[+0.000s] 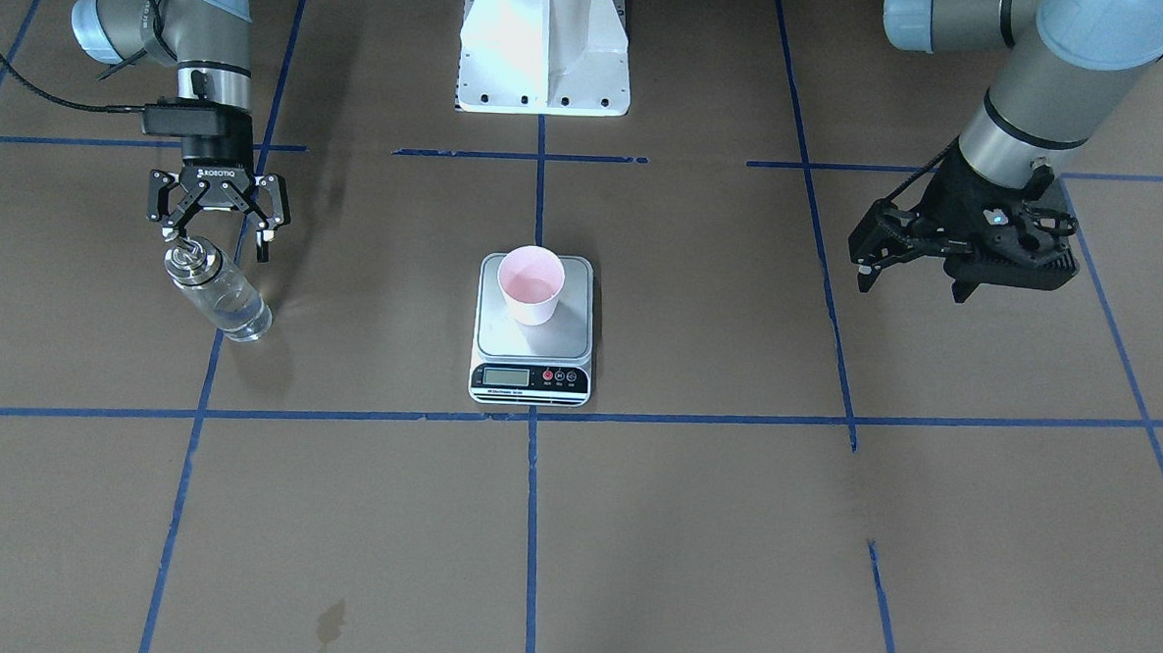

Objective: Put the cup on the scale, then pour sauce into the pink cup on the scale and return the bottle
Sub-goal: 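Grasp the glass sauce bottle by its neck with the right gripper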

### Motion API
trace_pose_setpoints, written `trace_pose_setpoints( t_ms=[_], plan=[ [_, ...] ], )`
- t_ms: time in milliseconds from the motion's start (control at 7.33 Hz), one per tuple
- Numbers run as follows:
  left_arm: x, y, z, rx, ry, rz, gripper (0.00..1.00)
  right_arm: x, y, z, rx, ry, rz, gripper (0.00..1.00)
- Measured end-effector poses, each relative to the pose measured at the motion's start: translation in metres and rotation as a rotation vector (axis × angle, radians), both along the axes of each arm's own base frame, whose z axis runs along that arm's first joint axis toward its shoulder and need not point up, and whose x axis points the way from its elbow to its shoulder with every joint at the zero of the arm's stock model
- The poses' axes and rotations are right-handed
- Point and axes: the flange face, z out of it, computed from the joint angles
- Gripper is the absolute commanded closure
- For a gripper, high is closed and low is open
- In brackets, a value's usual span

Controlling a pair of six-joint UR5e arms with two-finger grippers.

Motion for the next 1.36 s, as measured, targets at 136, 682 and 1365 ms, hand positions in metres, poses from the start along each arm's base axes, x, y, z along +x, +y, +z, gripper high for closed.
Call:
trace_pose_setpoints(
  t_ms=[136, 682, 1365],
  plan=[
    [0.000, 0.000, 0.000, 0.000, 0.000, 0.000, 0.00, 0.000, -0.002, -0.001, 0.005, 0.007, 0.001, 0.00],
    [0.000, -0.001, -0.002, 0.001, 0.004, 0.001, 0.00, 0.003, -0.014, -0.004, 0.016, 0.028, 0.015, 0.00],
    [-0.001, 0.001, -0.006, 0.005, 0.009, 0.002, 0.00, -0.012, -0.040, -0.008, 0.022, 0.040, 0.043, 0.00]
  ],
)
